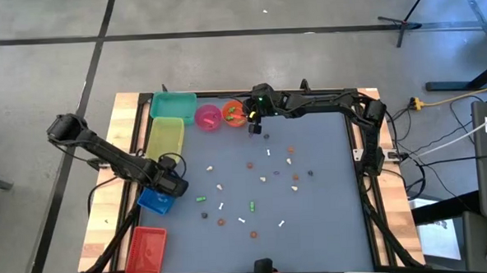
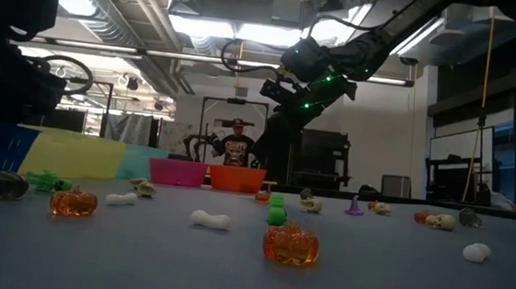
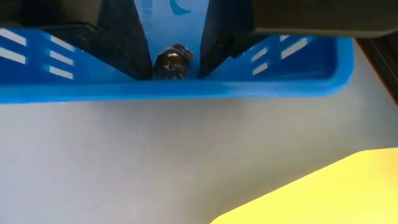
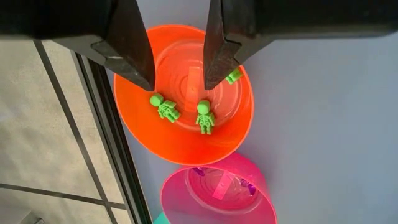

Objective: Sort Halloween decoration
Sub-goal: Put the black skull toy into the green bin

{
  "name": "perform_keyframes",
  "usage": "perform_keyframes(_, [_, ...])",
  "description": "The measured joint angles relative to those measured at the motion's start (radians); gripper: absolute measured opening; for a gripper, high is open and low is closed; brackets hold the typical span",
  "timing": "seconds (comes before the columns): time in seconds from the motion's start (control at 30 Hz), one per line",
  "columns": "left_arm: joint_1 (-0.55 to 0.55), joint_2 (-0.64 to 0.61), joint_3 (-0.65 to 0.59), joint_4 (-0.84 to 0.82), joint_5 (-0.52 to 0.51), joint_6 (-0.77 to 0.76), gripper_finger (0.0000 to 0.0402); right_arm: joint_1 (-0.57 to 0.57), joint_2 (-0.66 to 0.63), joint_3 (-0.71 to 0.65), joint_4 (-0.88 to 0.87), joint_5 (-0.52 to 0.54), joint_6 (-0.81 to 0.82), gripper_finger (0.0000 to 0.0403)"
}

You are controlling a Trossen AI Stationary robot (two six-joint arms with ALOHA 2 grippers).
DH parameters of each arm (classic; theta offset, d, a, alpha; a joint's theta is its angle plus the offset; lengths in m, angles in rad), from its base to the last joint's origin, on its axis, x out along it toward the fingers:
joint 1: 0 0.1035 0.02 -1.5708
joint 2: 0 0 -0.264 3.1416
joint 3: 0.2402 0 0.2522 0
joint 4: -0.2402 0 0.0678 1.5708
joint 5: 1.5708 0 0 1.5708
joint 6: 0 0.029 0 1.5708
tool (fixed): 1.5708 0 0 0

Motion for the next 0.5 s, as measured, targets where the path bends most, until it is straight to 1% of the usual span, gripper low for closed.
perform_keyframes(0.23, [0.000,0.001,0.000,0.003,0.002,0.000,0.0093,0.000,0.000,0.000,0.000,0.000,0.000,0.0135])
perform_keyframes(0.5, [0.000,0.001,-0.001,-0.005,0.007,0.000,0.0070,0.000,0.000,0.000,0.000,0.000,0.000,0.0135])
